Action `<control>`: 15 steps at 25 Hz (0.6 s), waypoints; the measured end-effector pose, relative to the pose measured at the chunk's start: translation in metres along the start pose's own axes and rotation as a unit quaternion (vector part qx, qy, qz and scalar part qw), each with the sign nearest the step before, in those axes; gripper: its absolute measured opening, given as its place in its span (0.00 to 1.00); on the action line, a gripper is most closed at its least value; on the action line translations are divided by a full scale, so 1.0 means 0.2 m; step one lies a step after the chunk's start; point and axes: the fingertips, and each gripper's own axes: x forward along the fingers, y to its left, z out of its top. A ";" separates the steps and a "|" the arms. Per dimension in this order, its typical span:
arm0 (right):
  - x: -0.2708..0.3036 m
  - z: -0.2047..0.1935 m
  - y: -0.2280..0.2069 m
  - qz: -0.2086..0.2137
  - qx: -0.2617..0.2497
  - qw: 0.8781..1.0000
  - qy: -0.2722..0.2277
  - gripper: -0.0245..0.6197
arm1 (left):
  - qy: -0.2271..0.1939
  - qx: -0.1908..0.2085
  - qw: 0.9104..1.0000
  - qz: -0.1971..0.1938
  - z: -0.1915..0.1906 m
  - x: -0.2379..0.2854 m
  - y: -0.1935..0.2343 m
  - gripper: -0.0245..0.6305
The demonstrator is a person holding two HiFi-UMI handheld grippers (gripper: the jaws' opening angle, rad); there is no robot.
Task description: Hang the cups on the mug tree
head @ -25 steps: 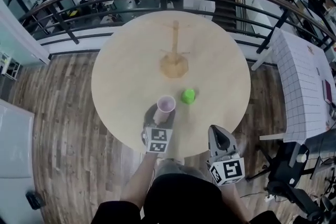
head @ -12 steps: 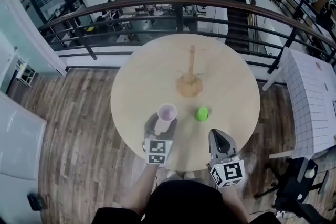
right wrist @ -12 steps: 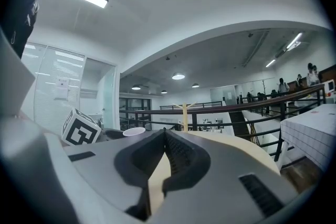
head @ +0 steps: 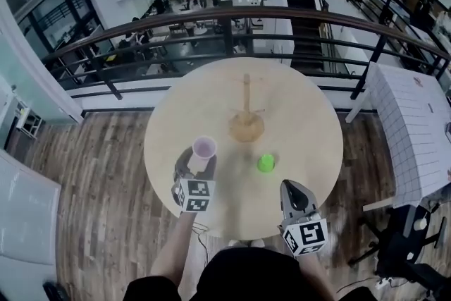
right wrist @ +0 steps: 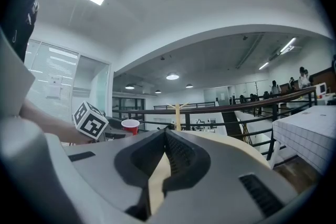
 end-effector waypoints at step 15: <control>-0.05 -0.06 -0.13 -0.070 -0.010 0.997 0.035 0.05 | 0.089 0.233 0.968 0.025 0.00 0.56 0.20 0.46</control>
